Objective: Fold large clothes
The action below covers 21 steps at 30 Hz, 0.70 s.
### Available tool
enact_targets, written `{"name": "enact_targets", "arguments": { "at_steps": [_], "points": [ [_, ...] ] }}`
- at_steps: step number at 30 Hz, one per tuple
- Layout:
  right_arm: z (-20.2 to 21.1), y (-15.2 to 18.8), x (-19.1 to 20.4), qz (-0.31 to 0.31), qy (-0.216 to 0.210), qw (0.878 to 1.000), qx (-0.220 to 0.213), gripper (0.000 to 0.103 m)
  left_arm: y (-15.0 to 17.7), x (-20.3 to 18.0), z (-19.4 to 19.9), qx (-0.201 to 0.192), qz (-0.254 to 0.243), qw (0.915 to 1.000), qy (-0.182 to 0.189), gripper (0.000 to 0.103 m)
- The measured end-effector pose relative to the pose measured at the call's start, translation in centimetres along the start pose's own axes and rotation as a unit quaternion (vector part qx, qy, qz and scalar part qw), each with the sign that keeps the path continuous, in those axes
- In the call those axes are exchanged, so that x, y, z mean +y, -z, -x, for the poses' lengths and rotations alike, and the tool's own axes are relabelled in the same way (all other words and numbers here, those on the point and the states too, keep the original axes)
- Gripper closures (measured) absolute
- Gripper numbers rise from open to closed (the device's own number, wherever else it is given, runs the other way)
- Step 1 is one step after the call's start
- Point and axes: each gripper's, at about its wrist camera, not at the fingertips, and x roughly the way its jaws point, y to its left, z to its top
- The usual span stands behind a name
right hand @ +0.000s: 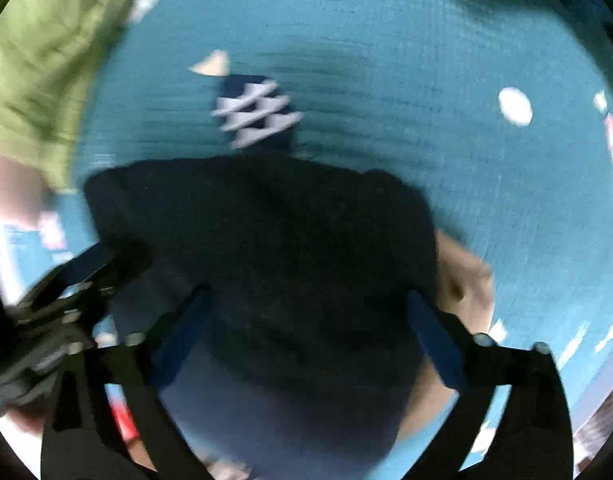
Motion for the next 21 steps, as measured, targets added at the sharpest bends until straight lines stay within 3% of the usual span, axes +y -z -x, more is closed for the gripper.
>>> {"name": "enact_targets", "arguments": {
  "at_steps": [3, 6, 10, 13, 15, 17, 19, 21],
  "points": [
    [2.0, 0.9, 0.4, 0.009, 0.001, 1.0, 0.015, 0.007, 0.5, 1.2, 1.3, -0.001, 0.032, 0.9983, 0.049, 0.029],
    [5.1, 3.9, 1.0, 0.036, -0.022, 0.999, 0.028, 0.009, 2.8, -0.4, 5.8, -0.034, -0.031, 0.9988, 0.015, 0.035],
    [6.4, 8.2, 1.1, 0.039, -0.064, 0.995, 0.066, 0.01, 6.7, -1.3, 10.1, -0.055, -0.073, 0.9957, 0.017, 0.036],
    [3.2, 9.0, 1.5, 0.038, -0.06, 0.994, 0.084, 0.01, 8.1, -1.3, 8.6, -0.035, -0.06, 0.9976, 0.0, 0.036],
    [-0.3, 8.3, 1.3, 0.016, -0.017, 0.997, 0.077, 0.006, 8.2, -0.6, 4.1, 0.001, -0.049, 0.9988, -0.01, 0.036],
    [-1.4, 8.1, 1.0, -0.002, 0.006, 0.998, 0.069, 0.006, 8.1, 1.6, 0.5, 0.03, 0.018, 0.9982, 0.049, 0.034],
    [0.1, 8.8, 1.8, 0.024, 0.009, 0.998, 0.06, 0.007, 8.7, 2.4, 1.7, 0.009, 0.03, 0.9966, 0.076, 0.034],
    [1.9, 10.0, 3.0, 0.082, 0.01, 0.995, 0.052, 0.007, 10.2, 1.8, 4.2, -0.017, -0.009, 0.999, 0.041, 0.037]
  ]
}}
